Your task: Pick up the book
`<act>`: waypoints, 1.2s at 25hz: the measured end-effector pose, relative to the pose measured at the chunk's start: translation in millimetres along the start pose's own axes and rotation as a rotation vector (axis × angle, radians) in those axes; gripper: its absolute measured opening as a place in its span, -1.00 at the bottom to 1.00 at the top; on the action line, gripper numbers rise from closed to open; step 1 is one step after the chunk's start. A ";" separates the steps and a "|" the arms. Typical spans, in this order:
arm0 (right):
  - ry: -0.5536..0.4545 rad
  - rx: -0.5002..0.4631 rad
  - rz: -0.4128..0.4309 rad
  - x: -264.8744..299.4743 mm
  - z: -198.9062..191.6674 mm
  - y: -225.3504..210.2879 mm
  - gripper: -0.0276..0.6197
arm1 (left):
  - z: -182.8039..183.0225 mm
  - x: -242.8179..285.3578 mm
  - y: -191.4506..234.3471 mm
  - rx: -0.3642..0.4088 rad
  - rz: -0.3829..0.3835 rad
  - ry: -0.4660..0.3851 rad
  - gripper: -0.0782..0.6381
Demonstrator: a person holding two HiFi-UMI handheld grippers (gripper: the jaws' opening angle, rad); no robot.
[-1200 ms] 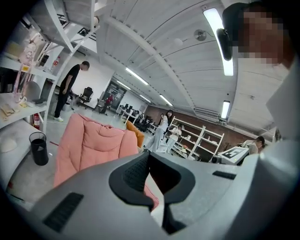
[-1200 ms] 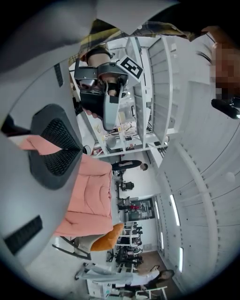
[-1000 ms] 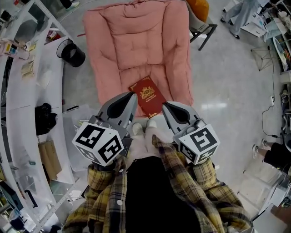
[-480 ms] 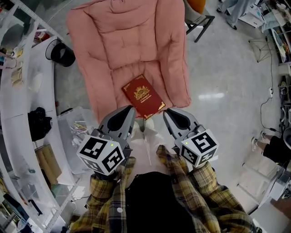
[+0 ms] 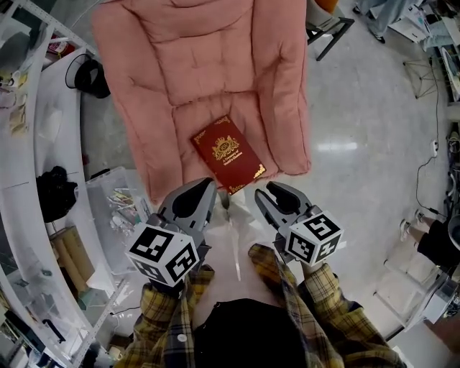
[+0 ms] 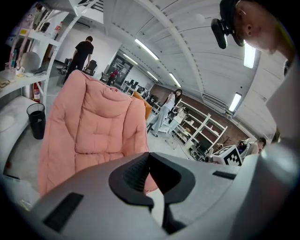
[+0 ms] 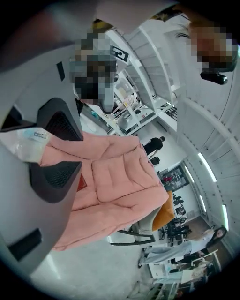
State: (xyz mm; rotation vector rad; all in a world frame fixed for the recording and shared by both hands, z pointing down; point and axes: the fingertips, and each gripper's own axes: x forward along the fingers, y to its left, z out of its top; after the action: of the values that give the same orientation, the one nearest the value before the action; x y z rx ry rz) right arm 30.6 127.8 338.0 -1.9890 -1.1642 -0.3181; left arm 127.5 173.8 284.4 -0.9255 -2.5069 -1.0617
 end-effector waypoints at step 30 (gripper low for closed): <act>0.274 0.583 0.003 149.2 -239.1 -145.2 -0.03 | -135.6 98.2 84.1 -0.082 0.052 0.151 -0.77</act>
State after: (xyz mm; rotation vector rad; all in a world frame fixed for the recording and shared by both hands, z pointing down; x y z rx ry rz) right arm 32.9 82.5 651.8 -1.3897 -0.9435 -0.2090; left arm 106.7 165.6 470.4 -0.8918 -2.3211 -1.1788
